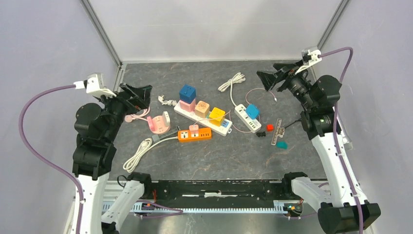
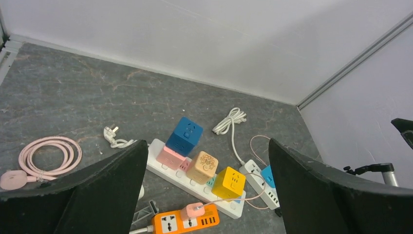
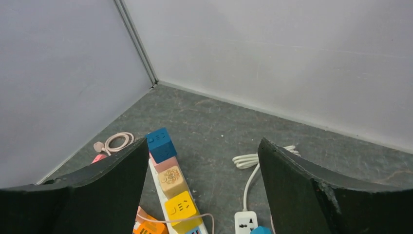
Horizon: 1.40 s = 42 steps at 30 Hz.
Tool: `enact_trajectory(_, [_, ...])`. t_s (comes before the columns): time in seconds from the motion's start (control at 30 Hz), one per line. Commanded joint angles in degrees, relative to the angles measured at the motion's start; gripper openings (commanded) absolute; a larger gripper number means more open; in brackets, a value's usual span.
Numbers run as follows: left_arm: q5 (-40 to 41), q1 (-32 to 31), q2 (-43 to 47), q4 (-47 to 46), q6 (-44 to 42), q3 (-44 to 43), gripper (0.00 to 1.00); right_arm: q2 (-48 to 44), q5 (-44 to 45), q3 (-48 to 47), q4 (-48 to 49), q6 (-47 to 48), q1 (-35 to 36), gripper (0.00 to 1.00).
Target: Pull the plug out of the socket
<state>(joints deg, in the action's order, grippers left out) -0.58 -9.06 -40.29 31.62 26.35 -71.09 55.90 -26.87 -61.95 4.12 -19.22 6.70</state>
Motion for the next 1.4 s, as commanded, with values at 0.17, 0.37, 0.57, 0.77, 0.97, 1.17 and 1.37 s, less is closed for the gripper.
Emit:
enact_trajectory(0.17, [-5.01, 0.35, 3.55, -4.57, 2.40, 9.54, 1.00, 3.60, -1.78, 0.47, -11.23, 1.33, 0.30, 0.98])
enact_trajectory(0.37, [-23.89, 0.36, -0.90, -5.80, 1.08, 14.74, 1.00, 4.38, 2.68, 5.47, -12.14, 4.57, 7.48, 0.98])
enact_trajectory(0.57, [-21.15, 0.36, -1.01, -5.60, 4.69, 22.60, 1.00, 5.51, 20.28, 10.48, -14.53, 6.63, 18.19, 0.96])
enact_trajectory(0.77, [-18.96, 0.36, -1.04, -5.87, 6.54, 28.19, 1.00, 10.18, 26.17, 12.50, -15.10, 9.75, 27.31, 0.88])
enact_trajectory(0.97, [-16.56, 0.36, 0.68, -5.51, 8.39, 31.56, 1.00, 12.18, 19.10, 13.59, -10.69, 17.94, 37.35, 0.85])
enact_trajectory(1.17, [-11.76, 0.36, 0.71, -2.25, 10.34, 33.21, 0.99, 16.46, 15.56, 14.81, -1.86, 18.73, 44.06, 0.79])
enact_trajectory(1.37, [-11.39, 0.36, 0.02, -1.49, 10.90, 33.82, 0.99, 27.17, 17.34, 12.10, 1.16, 18.78, 45.16, 0.83])
